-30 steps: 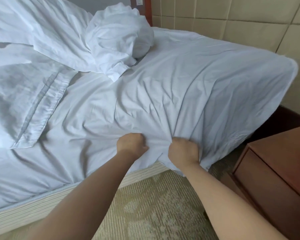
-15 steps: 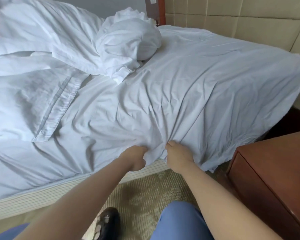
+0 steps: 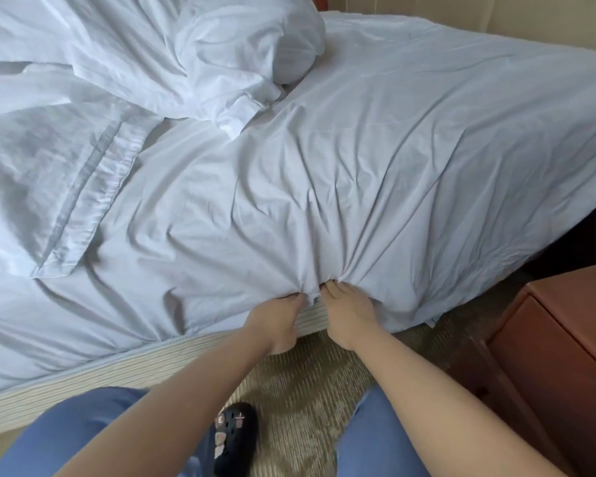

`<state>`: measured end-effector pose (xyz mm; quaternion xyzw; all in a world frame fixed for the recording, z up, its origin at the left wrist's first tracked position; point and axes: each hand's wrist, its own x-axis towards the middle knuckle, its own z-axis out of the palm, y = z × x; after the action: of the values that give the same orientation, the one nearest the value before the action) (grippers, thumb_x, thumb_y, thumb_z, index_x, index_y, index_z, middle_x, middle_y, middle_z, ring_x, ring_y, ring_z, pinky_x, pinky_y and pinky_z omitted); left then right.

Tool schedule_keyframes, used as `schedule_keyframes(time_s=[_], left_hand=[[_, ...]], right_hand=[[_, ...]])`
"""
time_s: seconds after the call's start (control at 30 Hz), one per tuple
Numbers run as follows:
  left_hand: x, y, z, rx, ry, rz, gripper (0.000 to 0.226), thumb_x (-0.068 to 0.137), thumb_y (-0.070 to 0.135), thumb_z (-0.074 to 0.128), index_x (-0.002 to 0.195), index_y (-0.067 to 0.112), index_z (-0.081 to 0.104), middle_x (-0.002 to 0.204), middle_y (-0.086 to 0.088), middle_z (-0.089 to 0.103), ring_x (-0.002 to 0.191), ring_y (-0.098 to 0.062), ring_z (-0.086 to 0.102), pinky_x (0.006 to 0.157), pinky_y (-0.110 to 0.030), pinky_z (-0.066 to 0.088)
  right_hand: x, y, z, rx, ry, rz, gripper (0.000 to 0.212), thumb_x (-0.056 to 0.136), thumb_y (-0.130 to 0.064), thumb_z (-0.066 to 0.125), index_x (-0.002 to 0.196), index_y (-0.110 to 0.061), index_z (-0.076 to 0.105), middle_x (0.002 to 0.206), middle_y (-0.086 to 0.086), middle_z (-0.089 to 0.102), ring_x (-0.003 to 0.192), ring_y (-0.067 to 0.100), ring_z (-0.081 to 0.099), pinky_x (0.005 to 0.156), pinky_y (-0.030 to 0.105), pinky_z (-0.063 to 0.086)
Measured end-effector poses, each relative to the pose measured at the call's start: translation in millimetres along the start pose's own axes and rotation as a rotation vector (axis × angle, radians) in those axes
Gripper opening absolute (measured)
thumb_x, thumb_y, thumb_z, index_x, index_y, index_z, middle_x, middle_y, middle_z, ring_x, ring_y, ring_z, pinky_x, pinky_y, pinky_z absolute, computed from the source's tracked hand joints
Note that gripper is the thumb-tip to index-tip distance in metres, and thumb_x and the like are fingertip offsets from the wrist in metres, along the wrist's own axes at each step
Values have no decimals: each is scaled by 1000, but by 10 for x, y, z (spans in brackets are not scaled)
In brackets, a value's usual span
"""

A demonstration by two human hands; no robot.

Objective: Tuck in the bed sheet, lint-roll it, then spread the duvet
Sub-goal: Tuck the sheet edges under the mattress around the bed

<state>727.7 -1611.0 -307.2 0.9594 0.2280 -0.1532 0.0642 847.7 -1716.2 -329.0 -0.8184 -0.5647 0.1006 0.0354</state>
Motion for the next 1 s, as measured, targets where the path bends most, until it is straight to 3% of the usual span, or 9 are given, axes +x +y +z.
schedule_keyframes(time_s=[0.1,0.2,0.3,0.43,0.53,0.63,0.77,0.87,1.0], left_hand=[[34,-18,5,200,87,68,68,87,5,47,148,27,27,137,0,49,122,-25,50,92,-36,47],[40,-66,2,430,94,185,67,81,5,60,143,19,38,116,-5,58,99,-27,62,71,-35,50],[-38,-123,-35,581,111,302,57,47,9,84,102,15,70,75,-2,63,61,-21,63,47,-25,48],[-177,-120,-17,659,-61,282,38,94,4,43,131,13,47,113,-8,59,103,-30,58,78,-38,46],[-217,-155,-9,661,-51,177,50,97,5,36,145,19,32,99,-5,63,92,-29,63,62,-34,41],[-220,-238,36,595,3,56,63,96,6,37,152,17,10,102,-4,60,94,-26,63,48,-29,32],[-276,-349,173,475,187,37,62,96,14,37,153,16,11,138,-6,47,114,-28,55,83,-37,47],[-366,-337,277,424,252,67,69,92,17,44,153,8,12,144,-9,40,126,-26,46,100,-35,41],[-362,-267,359,291,214,30,72,94,23,40,152,6,3,155,-10,22,141,-25,24,116,-31,17]], right_hand=[[110,-60,-133,-62,1,74,39,93,-15,47,132,-13,51,136,5,52,124,22,49,99,30,37],[164,-71,-301,-160,-19,93,29,96,-13,42,115,-16,64,121,3,63,112,22,59,84,28,45],[178,-63,-252,-160,-11,105,30,96,-11,41,117,-16,63,123,2,62,113,20,59,85,27,46],[39,-19,58,-65,7,12,60,91,-15,49,147,-9,28,152,6,31,139,21,30,114,30,23],[-51,-11,141,-41,-7,-6,74,90,-14,47,152,-5,7,159,8,9,146,21,10,118,33,12],[-49,-11,115,-68,28,-29,70,89,-16,48,150,-6,17,155,8,19,143,21,18,114,34,22],[-98,-43,132,-75,116,-167,41,89,-3,46,129,-9,48,134,5,44,127,23,40,96,32,35],[-99,-186,235,-50,91,-274,62,92,-2,44,150,-8,23,156,4,22,144,20,20,115,30,17],[-33,-295,309,-54,83,-225,70,94,-11,45,153,-8,7,160,5,9,147,17,8,118,28,-1]])
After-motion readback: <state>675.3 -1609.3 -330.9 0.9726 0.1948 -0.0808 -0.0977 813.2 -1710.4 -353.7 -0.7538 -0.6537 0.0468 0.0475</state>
